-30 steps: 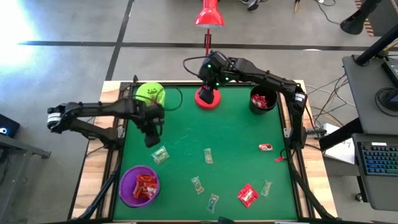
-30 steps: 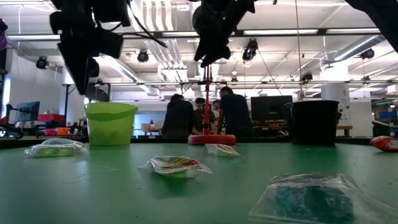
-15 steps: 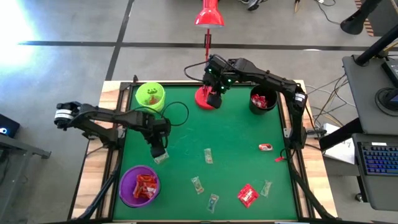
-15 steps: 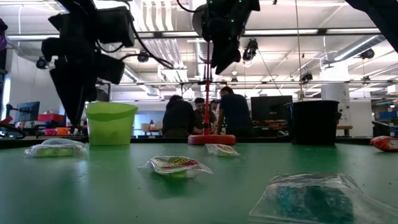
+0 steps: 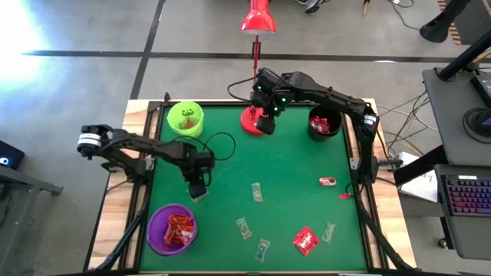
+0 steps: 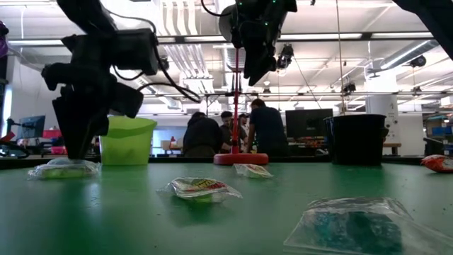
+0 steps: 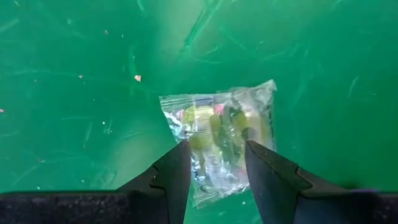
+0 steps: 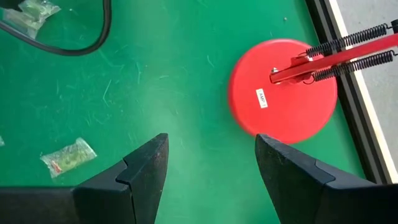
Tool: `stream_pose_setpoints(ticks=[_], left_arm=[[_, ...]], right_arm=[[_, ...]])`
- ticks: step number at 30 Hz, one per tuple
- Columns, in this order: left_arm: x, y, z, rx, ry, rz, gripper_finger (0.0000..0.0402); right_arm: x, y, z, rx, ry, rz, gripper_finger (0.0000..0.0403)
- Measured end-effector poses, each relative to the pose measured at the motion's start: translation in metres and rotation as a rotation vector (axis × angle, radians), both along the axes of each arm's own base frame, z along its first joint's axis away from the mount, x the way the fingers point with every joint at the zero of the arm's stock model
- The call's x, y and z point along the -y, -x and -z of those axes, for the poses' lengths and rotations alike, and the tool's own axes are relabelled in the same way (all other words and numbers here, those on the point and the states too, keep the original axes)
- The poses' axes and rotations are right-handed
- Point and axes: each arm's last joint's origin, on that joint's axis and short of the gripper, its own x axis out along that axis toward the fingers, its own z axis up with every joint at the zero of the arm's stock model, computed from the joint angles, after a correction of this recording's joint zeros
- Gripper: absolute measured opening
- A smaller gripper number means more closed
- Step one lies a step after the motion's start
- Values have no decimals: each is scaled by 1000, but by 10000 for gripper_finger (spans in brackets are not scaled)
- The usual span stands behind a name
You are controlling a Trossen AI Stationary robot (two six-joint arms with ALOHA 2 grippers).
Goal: Sort candy
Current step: Put the transparent candy into the green bucket
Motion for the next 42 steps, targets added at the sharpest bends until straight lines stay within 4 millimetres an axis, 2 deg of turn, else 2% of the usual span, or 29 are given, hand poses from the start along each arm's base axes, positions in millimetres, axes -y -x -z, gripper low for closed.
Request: stream_pose_setpoints(ticks=[8, 12, 16, 21, 23, 29, 32, 37, 42], left_arm=[[0, 1, 16, -74, 3, -3, 132], [0, 2, 18, -82, 1, 3, 117], [0, 2, 15, -70, -9, 11, 79], [0, -2, 9, -44, -6, 34, 13], [0, -4, 5, -41, -6, 42, 7], [-1, -11, -28, 4, -22, 115, 2], [-3, -11, -51, 22, -110, 136, 1], [-16, 2, -93, 20, -311, 111, 0], [-39, 24, -128, 67, -421, -14, 0]], right_arm=[[-2, -1, 0, -2, -7, 7, 231], [-3, -1, 0, -5, -9, 4, 231], [-4, -1, 0, -10, -15, 12, 229], [-4, 0, 1, -11, -15, 13, 228], [-4, 0, 0, -11, -17, 17, 228], [-4, 1, 1, -22, -30, 36, 226], [-4, 2, 1, -32, -34, 36, 226], [-7, 6, 3, -87, -58, 37, 226], [-8, 9, 7, -120, -73, 39, 226]])
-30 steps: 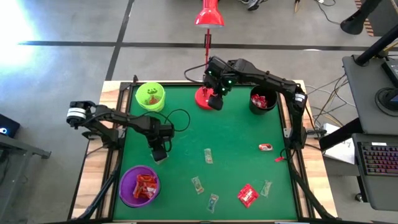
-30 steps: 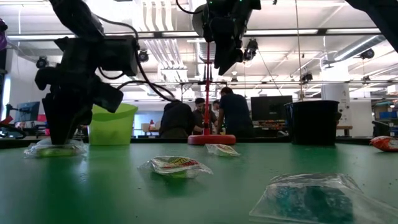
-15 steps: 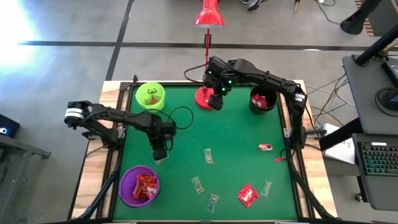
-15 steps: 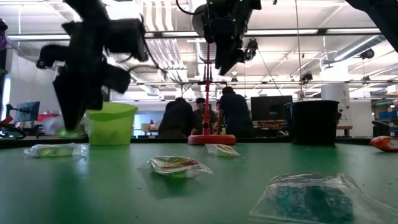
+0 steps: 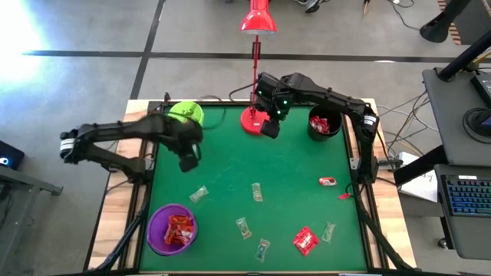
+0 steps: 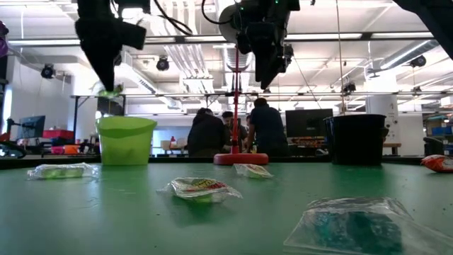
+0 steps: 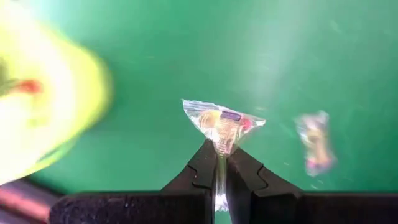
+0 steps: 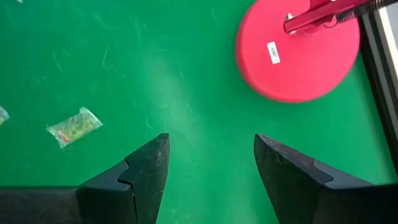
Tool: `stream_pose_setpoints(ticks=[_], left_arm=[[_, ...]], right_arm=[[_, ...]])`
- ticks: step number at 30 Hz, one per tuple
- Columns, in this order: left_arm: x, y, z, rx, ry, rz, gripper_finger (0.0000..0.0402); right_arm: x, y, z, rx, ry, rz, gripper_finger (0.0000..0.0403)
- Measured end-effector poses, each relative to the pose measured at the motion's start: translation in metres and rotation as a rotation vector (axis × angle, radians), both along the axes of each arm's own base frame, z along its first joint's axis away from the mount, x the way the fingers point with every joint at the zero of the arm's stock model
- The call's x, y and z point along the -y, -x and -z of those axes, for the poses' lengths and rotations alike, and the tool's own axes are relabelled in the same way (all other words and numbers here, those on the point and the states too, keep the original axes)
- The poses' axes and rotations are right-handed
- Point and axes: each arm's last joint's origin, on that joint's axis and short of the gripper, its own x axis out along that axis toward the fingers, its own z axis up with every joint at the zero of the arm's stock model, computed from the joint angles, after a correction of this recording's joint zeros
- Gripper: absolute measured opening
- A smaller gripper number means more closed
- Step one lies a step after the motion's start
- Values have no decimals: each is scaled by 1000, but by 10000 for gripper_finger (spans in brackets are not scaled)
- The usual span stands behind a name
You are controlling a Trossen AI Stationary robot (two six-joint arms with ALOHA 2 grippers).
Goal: Sort candy
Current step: Put the transparent candy into the green bucket
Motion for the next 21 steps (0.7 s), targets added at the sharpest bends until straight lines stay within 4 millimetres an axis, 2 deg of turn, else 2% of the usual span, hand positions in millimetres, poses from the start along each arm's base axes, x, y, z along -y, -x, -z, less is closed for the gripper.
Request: stream_pose_setpoints(ticks=[6, 11, 17, 21], left_arm=[[-29, 28, -32, 93, -196, -162, 0], [-52, 39, -47, 175, -277, -281, 0], [-77, 40, -46, 138, -427, -397, 0], [-87, 37, -41, 113, -427, -411, 12]], right_arm=[[0, 1, 8, -28, -14, 6, 226], [-1, 1, 15, -52, -26, 8, 226], [-1, 3, 25, -87, -40, 1, 226], [-2, 5, 35, -128, -61, 9, 226]])
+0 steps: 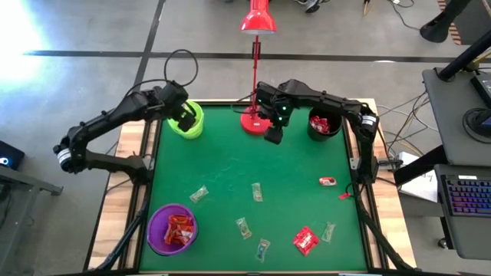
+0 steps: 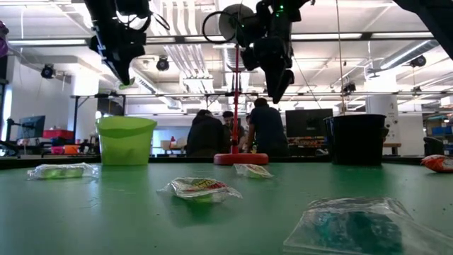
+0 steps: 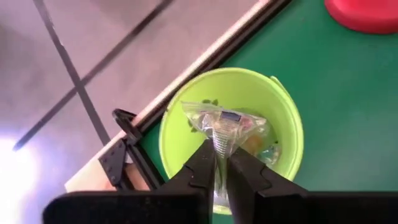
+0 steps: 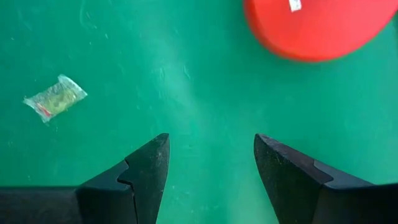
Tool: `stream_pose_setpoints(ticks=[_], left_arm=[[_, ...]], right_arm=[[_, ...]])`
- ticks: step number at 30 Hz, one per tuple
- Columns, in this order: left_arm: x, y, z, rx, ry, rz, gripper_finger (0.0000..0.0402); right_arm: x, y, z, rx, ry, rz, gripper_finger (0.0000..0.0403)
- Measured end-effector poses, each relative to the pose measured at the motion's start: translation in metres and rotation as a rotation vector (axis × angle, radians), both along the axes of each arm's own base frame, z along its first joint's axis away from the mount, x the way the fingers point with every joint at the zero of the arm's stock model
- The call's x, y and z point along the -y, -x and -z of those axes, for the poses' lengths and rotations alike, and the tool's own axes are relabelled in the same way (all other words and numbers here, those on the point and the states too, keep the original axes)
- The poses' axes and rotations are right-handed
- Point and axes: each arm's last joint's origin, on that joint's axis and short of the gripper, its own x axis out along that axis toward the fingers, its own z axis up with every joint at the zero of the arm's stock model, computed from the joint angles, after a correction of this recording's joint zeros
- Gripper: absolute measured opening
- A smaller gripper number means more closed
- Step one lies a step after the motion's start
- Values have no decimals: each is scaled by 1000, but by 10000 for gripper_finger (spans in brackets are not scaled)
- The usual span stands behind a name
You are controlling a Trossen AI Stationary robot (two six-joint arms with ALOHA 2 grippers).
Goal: Sort candy
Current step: Put the transparent candy into the green bucket, then put the red candy into the black bucket
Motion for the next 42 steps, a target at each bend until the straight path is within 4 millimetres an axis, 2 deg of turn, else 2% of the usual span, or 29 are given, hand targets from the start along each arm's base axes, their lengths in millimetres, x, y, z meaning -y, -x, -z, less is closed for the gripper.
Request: stream_pose_setpoints(ticks=[5, 12, 20, 32, 42], left_arm=[[-4, -6, -4, 5, 12, 15, 54], [-8, -11, -21, -22, 5, 52, 110], [4, -2, -28, 18, 78, 170, 123], [21, 19, -19, 20, 91, 270, 123], [29, 30, -25, 7, 40, 352, 123]], right_arm=[[-3, 1, 8, -29, -14, -1, 226], [-14, 0, 10, -50, -25, -12, 226], [-38, 1, 7, -120, -58, 12, 226], [-104, 0, -9, -164, -91, 210, 226], [-164, 5, 3, -291, 11, 288, 226]])
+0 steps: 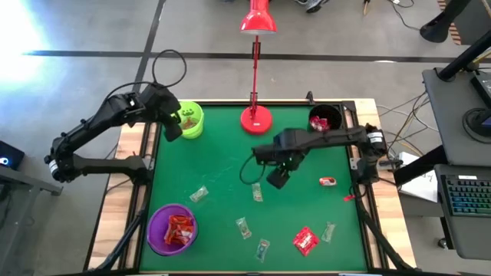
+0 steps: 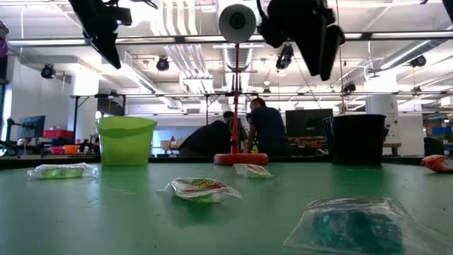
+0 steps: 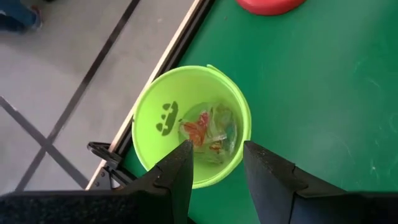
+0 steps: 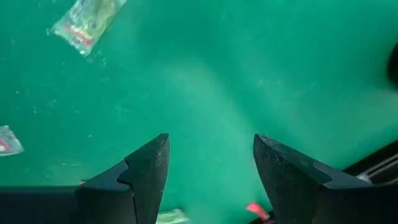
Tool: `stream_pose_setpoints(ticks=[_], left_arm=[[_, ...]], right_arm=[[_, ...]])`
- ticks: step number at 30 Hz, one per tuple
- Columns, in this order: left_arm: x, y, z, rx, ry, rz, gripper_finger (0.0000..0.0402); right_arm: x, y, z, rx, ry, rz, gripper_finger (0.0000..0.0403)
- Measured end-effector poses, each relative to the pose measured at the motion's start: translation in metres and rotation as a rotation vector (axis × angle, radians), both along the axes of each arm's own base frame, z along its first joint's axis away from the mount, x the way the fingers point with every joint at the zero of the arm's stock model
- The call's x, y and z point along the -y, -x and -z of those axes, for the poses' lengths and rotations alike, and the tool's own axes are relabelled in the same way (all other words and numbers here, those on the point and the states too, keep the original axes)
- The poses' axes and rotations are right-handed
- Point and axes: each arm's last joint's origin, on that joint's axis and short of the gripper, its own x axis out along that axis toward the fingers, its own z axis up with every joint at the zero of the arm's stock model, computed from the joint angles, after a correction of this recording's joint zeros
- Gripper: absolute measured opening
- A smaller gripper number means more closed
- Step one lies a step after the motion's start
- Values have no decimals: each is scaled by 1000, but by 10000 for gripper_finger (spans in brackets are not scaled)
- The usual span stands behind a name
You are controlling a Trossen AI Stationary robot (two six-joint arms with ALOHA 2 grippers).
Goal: Sort candy
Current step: Put the red candy into the black bucket
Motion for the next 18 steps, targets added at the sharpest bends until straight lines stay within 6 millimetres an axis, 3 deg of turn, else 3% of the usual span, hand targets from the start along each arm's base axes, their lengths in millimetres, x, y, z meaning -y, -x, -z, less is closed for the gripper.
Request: stream_pose_setpoints(ticks=[13, 18], left_arm=[[17, 23, -15, 87, -65, 24, 124], [21, 29, -18, 108, -82, 26, 124]], right_arm=[[-92, 17, 13, -73, 42, 328, 226], [-118, 28, 19, -98, 79, 435, 226]])
